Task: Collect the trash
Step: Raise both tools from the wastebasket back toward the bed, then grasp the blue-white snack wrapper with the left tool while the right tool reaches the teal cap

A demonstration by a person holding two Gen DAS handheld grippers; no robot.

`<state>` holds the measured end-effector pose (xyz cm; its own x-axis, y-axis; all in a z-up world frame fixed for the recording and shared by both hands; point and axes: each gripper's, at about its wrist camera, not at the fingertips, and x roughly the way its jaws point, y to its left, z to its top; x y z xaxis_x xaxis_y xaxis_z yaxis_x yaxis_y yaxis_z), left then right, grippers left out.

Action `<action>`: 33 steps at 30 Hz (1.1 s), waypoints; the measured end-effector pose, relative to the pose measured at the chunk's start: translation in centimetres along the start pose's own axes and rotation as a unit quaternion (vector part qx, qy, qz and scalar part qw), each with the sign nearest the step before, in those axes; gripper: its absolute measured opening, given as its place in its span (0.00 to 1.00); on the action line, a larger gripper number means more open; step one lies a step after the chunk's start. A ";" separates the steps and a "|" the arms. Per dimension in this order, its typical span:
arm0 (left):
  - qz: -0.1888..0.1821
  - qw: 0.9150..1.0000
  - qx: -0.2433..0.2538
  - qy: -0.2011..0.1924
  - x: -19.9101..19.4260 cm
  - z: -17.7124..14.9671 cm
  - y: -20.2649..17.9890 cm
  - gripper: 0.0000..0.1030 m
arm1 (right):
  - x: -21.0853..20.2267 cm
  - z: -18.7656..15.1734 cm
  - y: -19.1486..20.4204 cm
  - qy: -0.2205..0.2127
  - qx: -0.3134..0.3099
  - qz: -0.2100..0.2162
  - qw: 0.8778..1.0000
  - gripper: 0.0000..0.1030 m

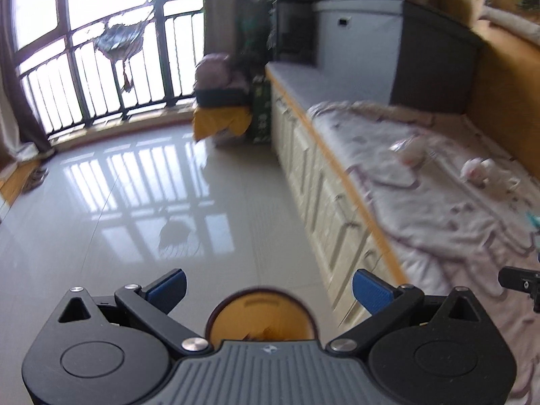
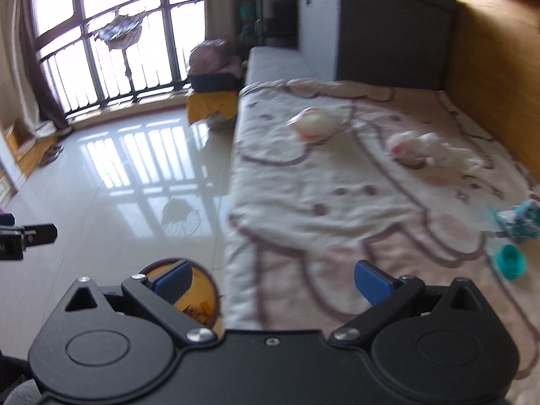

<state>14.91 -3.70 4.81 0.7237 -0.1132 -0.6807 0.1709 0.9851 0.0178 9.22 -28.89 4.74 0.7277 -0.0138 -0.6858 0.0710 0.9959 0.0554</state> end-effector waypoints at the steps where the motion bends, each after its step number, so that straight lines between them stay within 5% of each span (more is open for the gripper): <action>1: -0.004 1.000 0.003 -0.006 0.0 0.5 -0.7 1.00 | -0.4 0.0 -0.8 -0.006 0.006 -0.005 1.000 1.00; 16: -0.070 0.993 0.072 -0.065 1.4 5.1 -14.8 1.00 | -3.9 -1.6 -14.7 -0.069 0.072 -0.107 0.989 1.00; 33: -0.187 0.973 0.117 -0.071 7.7 6.9 -30.7 1.00 | 1.1 -7.9 -24.2 -0.109 0.100 -0.186 0.971 1.00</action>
<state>19.84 -35.75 4.05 0.6643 -0.4913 -0.5634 0.5751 0.8173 -0.0346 2.92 -52.28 -3.02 0.7521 -0.4101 -0.5160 0.4727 0.8812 -0.0114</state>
